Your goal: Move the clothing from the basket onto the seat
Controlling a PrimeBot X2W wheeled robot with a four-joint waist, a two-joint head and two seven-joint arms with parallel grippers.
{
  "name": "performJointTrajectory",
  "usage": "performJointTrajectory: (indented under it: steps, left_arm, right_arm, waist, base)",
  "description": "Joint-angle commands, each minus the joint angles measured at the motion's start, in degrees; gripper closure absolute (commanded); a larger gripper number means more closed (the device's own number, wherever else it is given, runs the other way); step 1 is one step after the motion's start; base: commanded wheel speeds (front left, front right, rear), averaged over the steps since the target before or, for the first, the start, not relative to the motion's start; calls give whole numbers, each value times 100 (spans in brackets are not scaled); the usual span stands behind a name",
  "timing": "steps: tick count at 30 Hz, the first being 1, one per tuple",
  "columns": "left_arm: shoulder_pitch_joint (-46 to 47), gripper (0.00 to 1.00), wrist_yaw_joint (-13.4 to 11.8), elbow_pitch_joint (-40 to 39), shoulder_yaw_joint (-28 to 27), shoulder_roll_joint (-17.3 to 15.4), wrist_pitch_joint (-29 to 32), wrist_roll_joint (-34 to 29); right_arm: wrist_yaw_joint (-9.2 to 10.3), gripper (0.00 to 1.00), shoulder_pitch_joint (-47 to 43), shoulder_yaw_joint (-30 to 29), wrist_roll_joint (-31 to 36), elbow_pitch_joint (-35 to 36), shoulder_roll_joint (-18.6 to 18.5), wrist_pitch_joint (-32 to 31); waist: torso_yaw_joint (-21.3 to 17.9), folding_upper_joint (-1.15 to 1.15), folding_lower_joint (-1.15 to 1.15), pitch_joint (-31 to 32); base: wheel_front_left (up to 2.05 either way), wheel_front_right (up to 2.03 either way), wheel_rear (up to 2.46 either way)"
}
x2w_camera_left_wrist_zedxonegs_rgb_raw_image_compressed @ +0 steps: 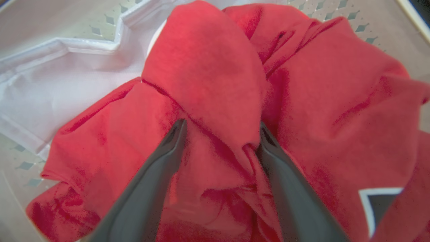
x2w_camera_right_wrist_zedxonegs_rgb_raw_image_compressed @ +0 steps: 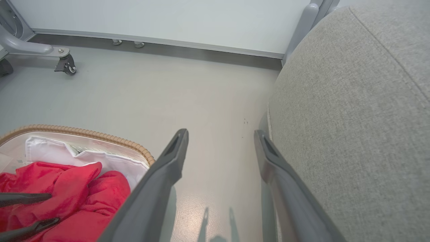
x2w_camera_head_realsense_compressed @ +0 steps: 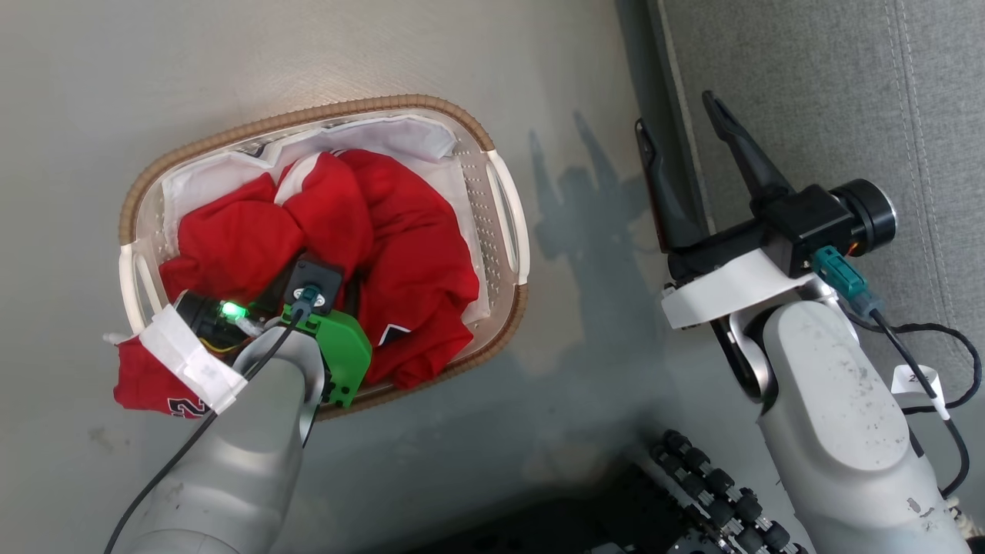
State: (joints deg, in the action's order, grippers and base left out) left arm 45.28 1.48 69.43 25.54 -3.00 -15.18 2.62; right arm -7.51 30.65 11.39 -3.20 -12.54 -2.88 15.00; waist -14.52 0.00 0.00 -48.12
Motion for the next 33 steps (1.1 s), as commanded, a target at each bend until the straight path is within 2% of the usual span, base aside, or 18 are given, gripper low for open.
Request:
performJointTrajectory:
  steps: [1, 4, 5, 6, 7, 16, 33]
  left_arm:
    - [95, 0, -33, 78, -27, -42, 4, 39]
    - [147, 0, -56, 236, -51, -36, 39, 121]
    - [152, 24, -43, 260, -43, -35, 33, 136]
    - [164, 95, -26, 282, -20, -33, 32, 128]
    - [182, 100, -22, 295, -19, -32, 28, 139]
    - [-58, 100, -23, -37, -2, -14, -1, 292]
    - [-1195, 100, 14, -1181, -48, -54, 2, 415]
  right_arm:
    - [4, 0, -68, 9, -37, -7, -12, 27]
    - [4, 0, -86, 29, -55, -16, -12, 27]
    - [4, 0, -91, 32, -58, -18, -12, 27]
    - [4, 0, -100, 37, -65, -22, -12, 27]
    - [4, 0, -106, 36, -66, -29, -12, 27]
    - [4, 0, -187, 79, -33, -186, -14, 28]
    - [4, 0, -579, 146, -133, -516, -15, 27]
  waist:
    - [-1, 0, 0, 5]
    - [-1, 0, 0, 12]
    - [0, 0, 0, 15]
    - [4, 0, 0, 23]
    - [9, 0, 0, 32]
    - [134, 0, 0, 432]
    - [603, 0, 0, 1778]
  base:
    - [0, 0, 0]
    - [0, 0, 0]
    - [0, 0, 0]
    - [0, 0, 0]
    - [0, 0, 0]
    - [0, 0, 0]
    - [0, 0, 0]
